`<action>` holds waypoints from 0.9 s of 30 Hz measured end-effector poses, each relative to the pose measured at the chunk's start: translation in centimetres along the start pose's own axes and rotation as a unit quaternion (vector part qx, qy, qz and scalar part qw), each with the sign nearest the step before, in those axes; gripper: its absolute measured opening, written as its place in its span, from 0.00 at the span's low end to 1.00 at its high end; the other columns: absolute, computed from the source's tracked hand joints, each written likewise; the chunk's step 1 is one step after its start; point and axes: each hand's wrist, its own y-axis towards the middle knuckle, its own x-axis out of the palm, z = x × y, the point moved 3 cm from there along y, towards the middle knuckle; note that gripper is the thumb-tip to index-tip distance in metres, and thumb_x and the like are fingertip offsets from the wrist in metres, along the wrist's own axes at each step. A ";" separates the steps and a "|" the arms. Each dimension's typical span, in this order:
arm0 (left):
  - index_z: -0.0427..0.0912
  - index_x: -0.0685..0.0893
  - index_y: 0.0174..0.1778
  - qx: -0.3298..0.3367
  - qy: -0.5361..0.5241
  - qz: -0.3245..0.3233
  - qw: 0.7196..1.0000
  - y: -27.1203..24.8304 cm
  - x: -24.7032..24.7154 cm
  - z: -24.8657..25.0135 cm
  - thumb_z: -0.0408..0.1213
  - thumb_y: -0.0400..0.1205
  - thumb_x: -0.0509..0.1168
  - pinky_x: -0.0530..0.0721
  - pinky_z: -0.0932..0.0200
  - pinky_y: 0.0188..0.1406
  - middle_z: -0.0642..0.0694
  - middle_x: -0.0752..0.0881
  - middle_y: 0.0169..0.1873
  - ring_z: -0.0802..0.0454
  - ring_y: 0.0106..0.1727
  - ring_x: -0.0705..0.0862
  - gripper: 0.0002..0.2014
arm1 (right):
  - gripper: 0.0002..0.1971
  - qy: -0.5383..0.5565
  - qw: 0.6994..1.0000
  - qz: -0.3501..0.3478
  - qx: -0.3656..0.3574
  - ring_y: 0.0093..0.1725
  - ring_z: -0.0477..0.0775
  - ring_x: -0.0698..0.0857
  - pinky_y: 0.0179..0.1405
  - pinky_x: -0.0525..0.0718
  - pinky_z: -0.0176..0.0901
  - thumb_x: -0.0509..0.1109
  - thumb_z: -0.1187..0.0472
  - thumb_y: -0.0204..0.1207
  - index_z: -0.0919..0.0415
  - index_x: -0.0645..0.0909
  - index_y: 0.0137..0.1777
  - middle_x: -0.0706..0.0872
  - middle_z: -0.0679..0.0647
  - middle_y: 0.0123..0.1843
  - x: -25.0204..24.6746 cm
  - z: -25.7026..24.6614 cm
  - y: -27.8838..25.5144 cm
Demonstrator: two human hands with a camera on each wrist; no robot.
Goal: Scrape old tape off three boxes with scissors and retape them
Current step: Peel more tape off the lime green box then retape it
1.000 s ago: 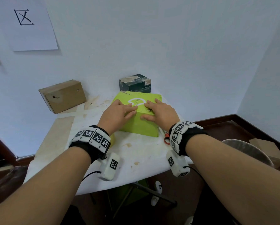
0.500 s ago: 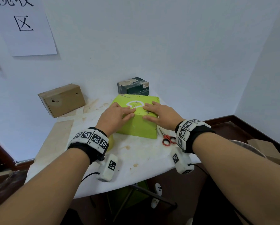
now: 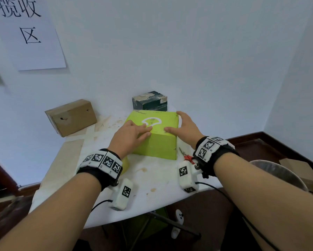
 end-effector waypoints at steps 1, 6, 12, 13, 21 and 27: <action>0.60 0.77 0.72 0.001 0.001 -0.001 1.000 0.0 0.0 0.0 0.51 0.86 0.57 0.75 0.56 0.61 0.58 0.79 0.71 0.52 0.58 0.71 0.18 | 0.40 0.020 0.999 -0.008 0.035 0.72 0.56 0.74 0.71 0.72 0.44 0.78 0.54 0.71 0.60 0.62 0.78 0.74 0.56 0.73 0.2 0.2 0.3; 0.61 0.78 0.72 -0.007 -0.005 0.010 1.000 0.1 0.1 0.0 0.52 0.86 0.57 0.77 0.54 0.59 0.60 0.80 0.69 0.55 0.56 0.70 0.18 | 0.25 0.048 0.992 0.022 0.112 0.63 0.59 0.81 0.65 0.80 0.55 0.71 0.54 0.77 0.64 0.71 0.69 0.81 0.59 0.62 1.1 1.4 0.9; 0.62 0.77 0.72 -0.014 -0.011 0.009 1.000 0.0 0.1 -0.1 0.53 0.86 0.57 0.77 0.57 0.57 0.63 0.79 0.69 0.59 0.53 0.68 0.18 | 0.28 0.040 0.992 0.000 0.117 0.60 0.58 0.83 0.63 0.82 0.56 0.71 0.42 0.74 0.60 0.74 0.66 0.83 0.57 0.60 1.4 1.1 1.4; 0.63 0.77 0.71 -0.014 -0.011 0.009 1.000 0.0 0.2 -0.1 0.53 0.85 0.58 0.77 0.56 0.57 0.63 0.79 0.69 0.60 0.52 0.67 0.18 | 0.26 0.024 0.993 -0.009 0.113 0.59 0.58 0.83 0.62 0.82 0.56 0.71 0.44 0.75 0.61 0.74 0.65 0.83 0.57 0.58 1.5 1.1 1.3; 0.62 0.81 0.68 -0.010 -0.029 -0.002 1.000 -0.4 -0.5 0.1 0.54 0.85 0.59 0.76 0.57 0.51 0.66 0.82 0.58 0.59 0.50 0.72 0.16 | 0.28 0.005 0.993 -0.020 0.119 0.57 0.64 0.84 0.61 0.82 0.59 0.61 0.40 0.80 0.69 0.81 0.52 0.86 0.64 0.54 1.6 1.8 0.8; 0.51 0.62 0.82 -0.177 -0.147 0.012 0.973 0.3 -3.1 -3.0 0.52 0.84 0.63 0.62 0.48 0.76 0.42 0.65 0.80 0.42 0.79 0.62 0.32 | 0.26 0.005 0.994 -0.033 0.104 0.55 0.67 0.85 0.60 0.82 0.62 0.60 0.45 0.83 0.73 0.80 0.55 0.86 0.68 0.54 1.1 1.6 0.6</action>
